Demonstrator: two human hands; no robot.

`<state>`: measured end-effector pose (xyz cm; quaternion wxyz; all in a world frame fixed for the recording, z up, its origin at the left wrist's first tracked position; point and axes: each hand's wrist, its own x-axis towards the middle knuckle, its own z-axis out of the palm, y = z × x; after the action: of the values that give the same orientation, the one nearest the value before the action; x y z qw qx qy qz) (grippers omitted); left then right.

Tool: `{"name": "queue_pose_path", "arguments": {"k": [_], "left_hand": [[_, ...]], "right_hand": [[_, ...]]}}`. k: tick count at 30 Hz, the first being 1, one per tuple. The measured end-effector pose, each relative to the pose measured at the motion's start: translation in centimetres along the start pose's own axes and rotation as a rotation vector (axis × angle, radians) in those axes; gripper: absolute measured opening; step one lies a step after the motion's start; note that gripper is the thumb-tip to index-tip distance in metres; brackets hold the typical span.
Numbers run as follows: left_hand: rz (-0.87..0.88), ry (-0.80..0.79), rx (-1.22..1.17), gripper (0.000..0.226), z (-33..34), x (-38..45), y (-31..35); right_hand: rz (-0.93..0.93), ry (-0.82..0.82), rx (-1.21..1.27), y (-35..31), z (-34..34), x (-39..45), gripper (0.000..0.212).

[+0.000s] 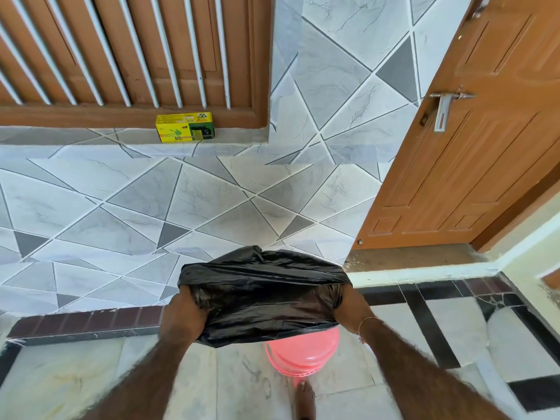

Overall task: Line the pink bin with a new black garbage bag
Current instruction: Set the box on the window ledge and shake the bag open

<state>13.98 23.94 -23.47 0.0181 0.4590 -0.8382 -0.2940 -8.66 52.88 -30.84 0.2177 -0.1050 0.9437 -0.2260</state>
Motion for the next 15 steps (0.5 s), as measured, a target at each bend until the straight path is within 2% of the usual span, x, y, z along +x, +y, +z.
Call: {"name": "queue_pose_path", "arguments": {"k": [3, 7, 11, 13, 15], "left_hand": [[0.004, -0.003, 0.023, 0.053, 0.2, 0.1, -0.6], [0.009, -0.005, 0.035, 0.054, 0.4, 0.2, -1.3], [-0.001, -0.018, 0.047, 0.053, 1.1, 0.3, -2.9], [-0.004, -0.046, 0.106, 0.052, 2.1, 0.4, -3.5], [0.003, -0.069, 0.149, 0.051, 3.5, 0.7, -3.9]], "right_hand": [[0.01, -0.023, -0.042, 0.4, 1.3, 1.1, 0.047], [-0.044, -0.07, -0.005, -3.4, -0.8, -3.5, 0.049], [-0.155, -0.131, 0.047, -3.6, -0.8, -4.0, 0.046], [-0.14, -0.221, 0.013, -3.3, -0.5, -4.1, 0.041], [-0.084, -0.292, -0.037, -2.2, 0.2, -3.8, 0.049]]}}
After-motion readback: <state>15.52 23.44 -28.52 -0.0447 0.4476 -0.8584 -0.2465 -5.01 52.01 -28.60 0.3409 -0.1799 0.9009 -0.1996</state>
